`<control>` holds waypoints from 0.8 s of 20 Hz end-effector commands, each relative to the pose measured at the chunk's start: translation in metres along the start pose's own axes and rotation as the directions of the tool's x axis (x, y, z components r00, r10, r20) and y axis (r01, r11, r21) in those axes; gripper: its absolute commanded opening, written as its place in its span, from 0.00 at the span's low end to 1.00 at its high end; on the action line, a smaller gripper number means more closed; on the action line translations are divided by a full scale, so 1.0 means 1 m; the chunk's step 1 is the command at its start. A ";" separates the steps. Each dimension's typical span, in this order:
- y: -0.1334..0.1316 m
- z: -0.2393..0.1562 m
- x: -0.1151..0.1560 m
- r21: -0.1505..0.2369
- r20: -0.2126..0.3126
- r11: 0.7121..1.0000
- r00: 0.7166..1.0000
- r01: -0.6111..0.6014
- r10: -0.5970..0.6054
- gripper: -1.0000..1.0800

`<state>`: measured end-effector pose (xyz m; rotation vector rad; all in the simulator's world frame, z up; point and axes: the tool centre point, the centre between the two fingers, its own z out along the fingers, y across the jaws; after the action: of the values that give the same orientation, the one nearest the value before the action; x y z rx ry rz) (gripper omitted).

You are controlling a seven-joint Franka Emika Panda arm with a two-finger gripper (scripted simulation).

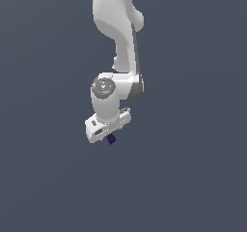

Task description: Pick up the object and move it to a goal position.

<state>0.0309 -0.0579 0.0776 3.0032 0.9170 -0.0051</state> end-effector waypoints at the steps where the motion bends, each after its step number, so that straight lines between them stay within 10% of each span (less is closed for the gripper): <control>1: 0.002 0.003 0.000 0.000 -0.002 1.000 1.000 0.021 -0.021 0.96; 16: 0.004 0.033 -0.001 0.000 -0.003 0.999 0.999 0.034 -0.034 0.96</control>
<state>0.0322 -0.0618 0.0525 2.9884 0.9672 0.0011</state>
